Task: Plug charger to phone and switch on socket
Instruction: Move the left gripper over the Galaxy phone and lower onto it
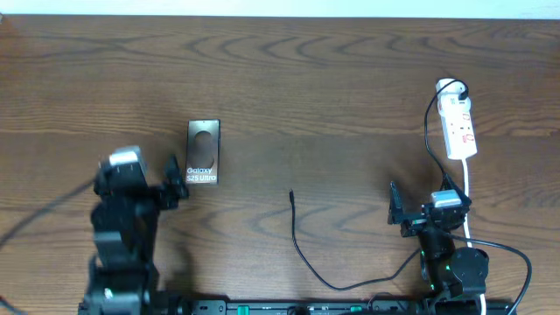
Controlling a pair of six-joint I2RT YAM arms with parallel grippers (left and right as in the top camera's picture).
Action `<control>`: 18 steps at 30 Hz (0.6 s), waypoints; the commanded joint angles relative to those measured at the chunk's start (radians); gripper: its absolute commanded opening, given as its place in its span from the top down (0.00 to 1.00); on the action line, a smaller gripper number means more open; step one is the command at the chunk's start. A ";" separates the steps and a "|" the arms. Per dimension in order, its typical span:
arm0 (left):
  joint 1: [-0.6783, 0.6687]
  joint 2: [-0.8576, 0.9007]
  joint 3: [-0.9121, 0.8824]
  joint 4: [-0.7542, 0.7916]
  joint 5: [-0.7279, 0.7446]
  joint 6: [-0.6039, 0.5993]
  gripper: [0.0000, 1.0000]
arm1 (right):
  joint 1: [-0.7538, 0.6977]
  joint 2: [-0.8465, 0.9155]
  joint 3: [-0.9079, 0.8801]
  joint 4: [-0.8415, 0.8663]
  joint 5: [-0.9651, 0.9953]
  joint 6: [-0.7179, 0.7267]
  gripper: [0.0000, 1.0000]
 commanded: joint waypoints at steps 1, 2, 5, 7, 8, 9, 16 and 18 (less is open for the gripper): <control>-0.005 0.176 0.191 -0.077 -0.005 0.018 0.05 | 0.002 -0.006 -0.001 -0.005 0.008 -0.013 0.01; -0.005 0.225 0.243 -0.112 -0.003 0.018 0.06 | 0.002 -0.006 -0.001 -0.005 0.008 -0.013 0.01; -0.005 0.394 0.423 -0.252 -0.003 0.023 0.06 | 0.002 -0.006 -0.001 -0.005 0.008 -0.013 0.01; -0.005 0.507 0.542 -0.365 0.002 0.033 0.06 | 0.002 -0.006 -0.001 -0.005 0.008 -0.013 0.01; -0.005 0.544 0.581 -0.404 0.006 0.037 0.06 | 0.002 -0.006 -0.001 -0.005 0.008 -0.013 0.01; -0.005 0.601 0.640 -0.464 0.024 0.055 0.06 | 0.002 -0.006 -0.001 -0.005 0.008 -0.013 0.01; -0.005 0.886 0.843 -0.732 0.101 0.148 0.06 | 0.002 -0.006 -0.001 -0.005 0.008 -0.013 0.01; -0.005 0.944 0.843 -0.742 0.101 0.148 0.02 | 0.002 -0.006 -0.001 -0.005 0.008 -0.013 0.01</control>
